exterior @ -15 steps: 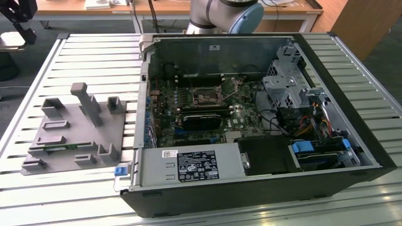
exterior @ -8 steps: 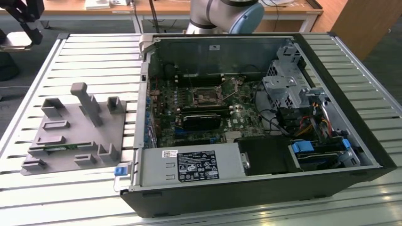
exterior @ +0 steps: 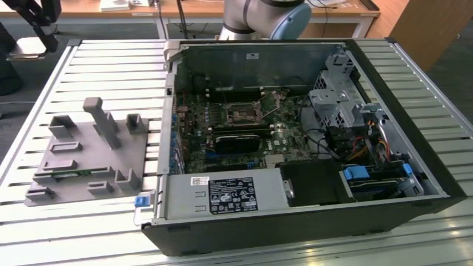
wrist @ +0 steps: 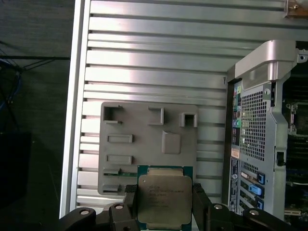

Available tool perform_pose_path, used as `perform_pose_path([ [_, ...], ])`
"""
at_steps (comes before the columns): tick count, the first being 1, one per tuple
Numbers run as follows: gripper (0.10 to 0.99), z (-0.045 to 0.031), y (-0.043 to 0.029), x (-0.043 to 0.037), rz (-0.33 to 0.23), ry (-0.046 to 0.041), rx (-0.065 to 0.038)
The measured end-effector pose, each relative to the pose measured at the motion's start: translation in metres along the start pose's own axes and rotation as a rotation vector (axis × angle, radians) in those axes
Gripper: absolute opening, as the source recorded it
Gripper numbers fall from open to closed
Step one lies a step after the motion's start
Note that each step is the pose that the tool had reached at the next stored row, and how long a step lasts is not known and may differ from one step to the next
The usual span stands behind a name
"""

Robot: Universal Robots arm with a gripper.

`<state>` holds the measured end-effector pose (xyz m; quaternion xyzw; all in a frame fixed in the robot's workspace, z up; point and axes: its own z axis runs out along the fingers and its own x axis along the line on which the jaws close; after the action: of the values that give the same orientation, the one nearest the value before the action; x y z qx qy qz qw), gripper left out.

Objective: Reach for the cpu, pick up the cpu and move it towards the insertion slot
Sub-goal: 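Pick up the cpu and move it towards the insertion slot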

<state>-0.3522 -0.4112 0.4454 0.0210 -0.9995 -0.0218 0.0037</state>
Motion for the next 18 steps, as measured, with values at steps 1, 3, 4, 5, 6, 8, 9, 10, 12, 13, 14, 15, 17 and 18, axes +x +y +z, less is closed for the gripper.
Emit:
perform_pose_path([
  [1,0.541,0.0000,0.0000,-0.0014,0.000,0.0002,0.000],
  [3,0.541,0.0000,-0.0002,-0.0040,0.000,0.0003,0.000],
  [4,0.541,0.0000,-0.0002,-0.0053,0.000,0.0004,0.000],
  [5,0.541,-0.0001,-0.0003,-0.0067,0.000,0.0008,0.000],
  [6,0.541,-0.0001,-0.0003,-0.0080,0.000,0.0009,0.000],
  [8,0.541,-0.0001,-0.0004,-0.0113,0.000,0.0012,0.000],
  [9,0.541,-0.0001,-0.0005,-0.0131,0.000,0.0014,0.000],
  [10,0.541,-0.0002,-0.0006,-0.0150,0.000,0.0016,0.000],
  [12,0.541,-0.0002,-0.0008,-0.0192,0.000,0.0023,0.000],
  [13,0.541,-0.0002,-0.0009,-0.0213,0.000,0.0025,0.000],
  [14,0.541,-0.0002,-0.0010,-0.0233,0.000,0.0028,0.000],
  [15,0.541,-0.0002,-0.0010,-0.0251,0.000,0.0031,0.000],
  [17,0.541,-0.0002,-0.0012,-0.0284,0.000,0.0036,0.000],
  [18,0.541,-0.0002,-0.0012,-0.0300,0.000,0.0038,0.000],
])
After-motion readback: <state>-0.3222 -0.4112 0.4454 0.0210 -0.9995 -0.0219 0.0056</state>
